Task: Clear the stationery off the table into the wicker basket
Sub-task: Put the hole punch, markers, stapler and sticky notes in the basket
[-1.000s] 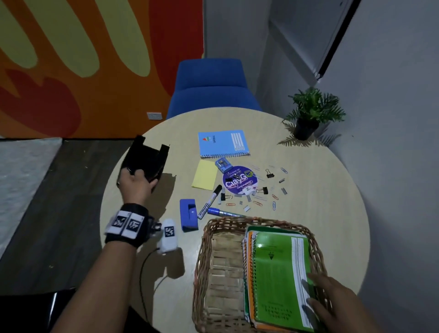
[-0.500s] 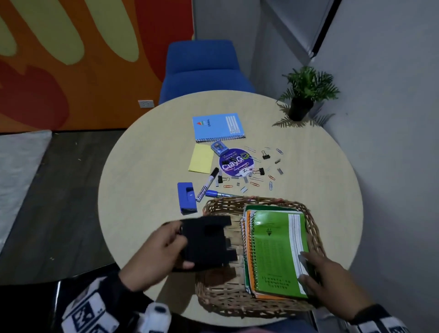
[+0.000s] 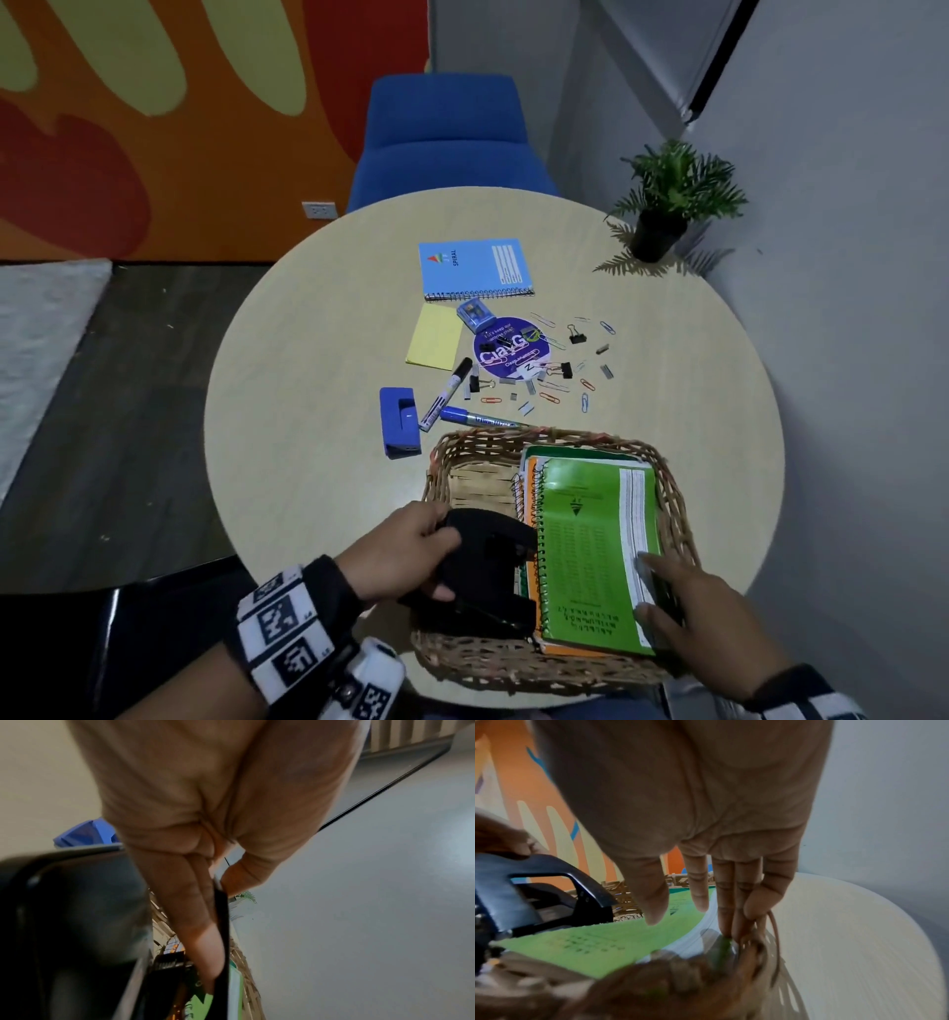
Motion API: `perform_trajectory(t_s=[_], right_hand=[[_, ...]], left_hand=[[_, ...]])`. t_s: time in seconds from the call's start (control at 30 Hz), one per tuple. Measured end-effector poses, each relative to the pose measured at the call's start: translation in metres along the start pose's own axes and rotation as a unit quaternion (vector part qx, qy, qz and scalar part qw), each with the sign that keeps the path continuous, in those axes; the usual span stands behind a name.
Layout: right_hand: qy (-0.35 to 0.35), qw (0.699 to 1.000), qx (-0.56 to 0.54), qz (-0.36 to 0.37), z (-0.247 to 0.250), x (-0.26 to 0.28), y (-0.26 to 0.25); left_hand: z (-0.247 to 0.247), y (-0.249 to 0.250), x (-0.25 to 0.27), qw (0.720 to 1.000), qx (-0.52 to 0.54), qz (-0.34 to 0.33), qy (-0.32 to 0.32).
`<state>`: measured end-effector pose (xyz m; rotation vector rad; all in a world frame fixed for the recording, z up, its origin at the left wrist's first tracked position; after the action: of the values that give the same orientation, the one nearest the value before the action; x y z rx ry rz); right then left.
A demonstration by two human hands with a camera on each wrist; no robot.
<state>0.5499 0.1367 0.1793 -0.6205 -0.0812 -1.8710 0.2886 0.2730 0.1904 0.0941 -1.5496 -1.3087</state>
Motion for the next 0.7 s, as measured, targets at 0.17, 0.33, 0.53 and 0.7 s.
perform_trajectory(t_s=[0.17,0.33,0.53,0.7], right_hand=[[-0.013,0.995,0.076,0.063,0.038,-0.022,-0.029],[0.074,0.971,0.122,0.191,0.096,-0.1,-0.109],[0.043,0.951,0.154,0.264,0.091,-0.215,-0.196],[-0.022,0.93,0.21,0.299,0.07,-0.284,-0.231]], left_hand=[[0.024,0.006,-0.008,0.998,-0.026,-0.037,0.046],[0.111,0.022,-0.046,0.939,-0.016,-0.072,0.336],[0.116,-0.002,-0.113,0.936,-0.067,0.053,0.34],[0.108,-0.011,-0.13,0.927,-0.062,0.075,0.363]])
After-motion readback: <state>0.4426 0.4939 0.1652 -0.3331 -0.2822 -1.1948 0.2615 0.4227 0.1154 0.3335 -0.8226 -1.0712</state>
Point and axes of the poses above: each hand's wrist, its own x-axis away from the middle knuckle, its own z-axis out of the back of the hand, y = z × x, the point moved 3 cm from there along -x, towards the middle knuckle, and after that the axes turned 7 degrees about y, right-handed, at the moved point
